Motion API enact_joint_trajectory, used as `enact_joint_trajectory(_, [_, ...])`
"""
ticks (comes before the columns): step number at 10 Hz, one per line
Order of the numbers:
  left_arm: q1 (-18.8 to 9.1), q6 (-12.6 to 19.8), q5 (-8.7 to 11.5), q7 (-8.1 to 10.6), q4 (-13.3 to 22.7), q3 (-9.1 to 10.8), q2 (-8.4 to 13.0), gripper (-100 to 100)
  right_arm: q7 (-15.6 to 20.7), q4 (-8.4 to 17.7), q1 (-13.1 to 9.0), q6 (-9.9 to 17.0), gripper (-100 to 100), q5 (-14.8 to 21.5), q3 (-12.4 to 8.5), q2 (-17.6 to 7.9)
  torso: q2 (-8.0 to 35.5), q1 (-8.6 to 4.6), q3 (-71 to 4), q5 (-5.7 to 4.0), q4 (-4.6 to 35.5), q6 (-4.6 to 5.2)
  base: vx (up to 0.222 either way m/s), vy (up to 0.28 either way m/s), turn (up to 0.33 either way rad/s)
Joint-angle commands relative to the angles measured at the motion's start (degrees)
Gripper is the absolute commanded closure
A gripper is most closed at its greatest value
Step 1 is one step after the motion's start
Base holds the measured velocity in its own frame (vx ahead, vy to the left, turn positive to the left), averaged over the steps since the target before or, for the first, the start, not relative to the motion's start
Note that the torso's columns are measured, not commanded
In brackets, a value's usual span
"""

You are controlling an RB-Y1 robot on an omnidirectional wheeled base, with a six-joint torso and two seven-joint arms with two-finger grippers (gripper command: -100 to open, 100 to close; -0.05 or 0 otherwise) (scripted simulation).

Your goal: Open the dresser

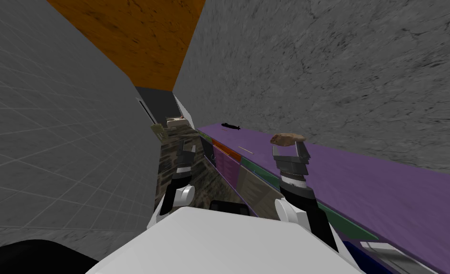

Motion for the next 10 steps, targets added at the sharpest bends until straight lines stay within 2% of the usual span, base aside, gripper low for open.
enact_joint_trajectory(1, [0.0, 0.0, 0.0, 0.0, 0.0, 0.0, 0.0, 0, 0.0, 0.0, 0.0, 0.0, 0, 0.0, 0.0, 0.0, 2.3, 0.0, -4.7, 0.0, 2.3, 0.0, 0.0, 0.0, 0.0])
enact_joint_trajectory(9, [0.0, 0.0, 0.0, 0.0, 0.0, 0.0, 0.0, 0, 0.0, 0.0, 0.0, 0.0, 0, 0.0, 0.0, 0.0, 35.4, 0.0, -70.7, 0.0, 35.4, 0.0, 0.0, 0.0, 0.0])
enact_joint_trajectory(10, [0.0, 0.0, 0.0, 0.0, 0.0, 0.0, 0.0, 0, 1.4, 0.4, -0.3, 0.2, -100, 1.3, -0.2, -2.3, 39.6, 0.0, -79.2, 0.0, 39.6, 0.0, 0.011, 0.022, -0.019])
